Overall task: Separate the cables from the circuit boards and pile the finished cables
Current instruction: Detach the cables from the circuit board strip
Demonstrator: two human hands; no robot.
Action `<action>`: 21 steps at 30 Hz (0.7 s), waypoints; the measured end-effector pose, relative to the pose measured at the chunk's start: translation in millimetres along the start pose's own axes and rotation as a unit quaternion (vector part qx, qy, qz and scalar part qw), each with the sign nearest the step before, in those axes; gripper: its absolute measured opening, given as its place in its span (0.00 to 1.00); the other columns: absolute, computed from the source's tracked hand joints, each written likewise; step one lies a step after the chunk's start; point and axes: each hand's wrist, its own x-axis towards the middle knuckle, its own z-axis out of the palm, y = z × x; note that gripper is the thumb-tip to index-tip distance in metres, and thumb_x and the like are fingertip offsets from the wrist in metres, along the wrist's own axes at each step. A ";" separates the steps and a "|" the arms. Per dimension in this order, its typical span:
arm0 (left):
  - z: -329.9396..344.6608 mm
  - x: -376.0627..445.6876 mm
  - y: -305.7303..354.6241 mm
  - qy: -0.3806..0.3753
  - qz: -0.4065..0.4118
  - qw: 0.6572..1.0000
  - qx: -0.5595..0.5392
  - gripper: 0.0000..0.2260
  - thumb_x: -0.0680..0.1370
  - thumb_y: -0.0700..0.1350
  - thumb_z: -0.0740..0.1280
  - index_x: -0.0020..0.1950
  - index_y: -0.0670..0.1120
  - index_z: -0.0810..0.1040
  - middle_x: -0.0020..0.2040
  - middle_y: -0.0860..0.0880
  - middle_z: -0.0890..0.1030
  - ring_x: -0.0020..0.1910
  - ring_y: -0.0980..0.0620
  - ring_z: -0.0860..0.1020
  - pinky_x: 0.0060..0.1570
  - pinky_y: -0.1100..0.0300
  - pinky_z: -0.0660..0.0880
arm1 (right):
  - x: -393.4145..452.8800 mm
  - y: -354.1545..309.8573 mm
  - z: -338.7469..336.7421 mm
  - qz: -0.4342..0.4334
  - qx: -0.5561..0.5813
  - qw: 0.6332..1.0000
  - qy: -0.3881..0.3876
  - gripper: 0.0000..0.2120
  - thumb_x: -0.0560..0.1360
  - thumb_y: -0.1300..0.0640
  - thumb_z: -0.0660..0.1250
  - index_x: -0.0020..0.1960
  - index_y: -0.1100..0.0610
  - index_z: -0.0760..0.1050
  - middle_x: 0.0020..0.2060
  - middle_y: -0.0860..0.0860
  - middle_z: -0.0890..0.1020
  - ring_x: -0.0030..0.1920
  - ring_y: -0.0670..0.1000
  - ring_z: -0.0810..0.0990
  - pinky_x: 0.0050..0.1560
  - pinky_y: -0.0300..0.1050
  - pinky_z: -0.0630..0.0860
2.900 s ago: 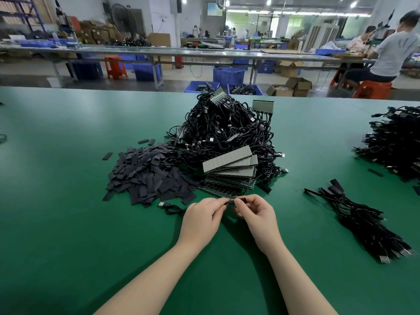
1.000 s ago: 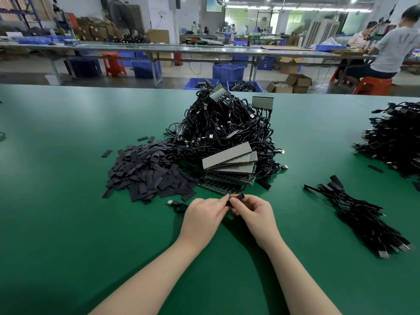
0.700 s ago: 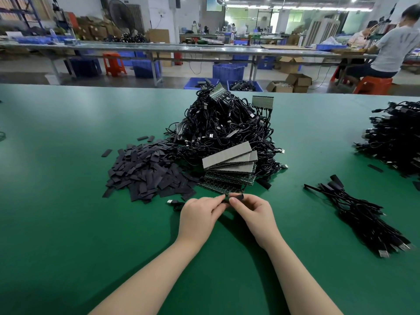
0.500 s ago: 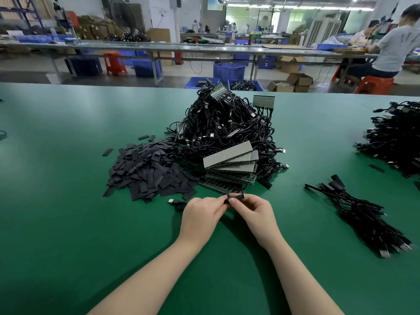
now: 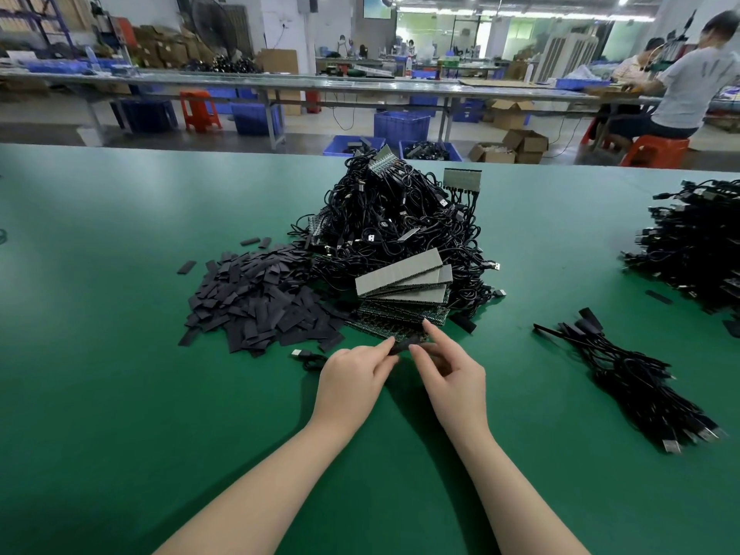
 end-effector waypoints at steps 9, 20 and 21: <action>2.6 -1.2 -5.6 -0.037 -0.027 0.999 0.002 0.16 0.80 0.48 0.65 0.67 0.48 0.77 0.48 0.45 0.84 0.46 0.44 0.80 0.46 0.51 0.74 | -0.6 4.9 1.3 -0.014 -0.082 0.994 -0.073 0.21 0.76 0.59 0.72 0.68 0.48 0.77 0.47 0.38 0.85 0.41 0.40 0.81 0.48 0.27 0.73; 3.5 -0.8 -7.0 -0.038 -0.029 0.999 -0.013 0.16 0.80 0.49 0.66 0.67 0.49 0.77 0.49 0.46 0.84 0.48 0.45 0.80 0.47 0.54 0.73 | 1.2 5.3 1.3 0.017 -0.044 0.996 -0.075 0.20 0.77 0.59 0.72 0.67 0.48 0.77 0.41 0.40 0.86 0.35 0.36 0.76 0.43 0.27 0.72; 3.9 -1.0 -7.2 -0.050 -0.021 0.998 -0.008 0.17 0.80 0.49 0.65 0.68 0.49 0.76 0.48 0.45 0.84 0.47 0.45 0.80 0.47 0.53 0.73 | 1.3 5.7 0.9 0.020 -0.043 0.996 -0.077 0.20 0.77 0.59 0.72 0.67 0.48 0.77 0.40 0.41 0.86 0.35 0.37 0.75 0.43 0.28 0.72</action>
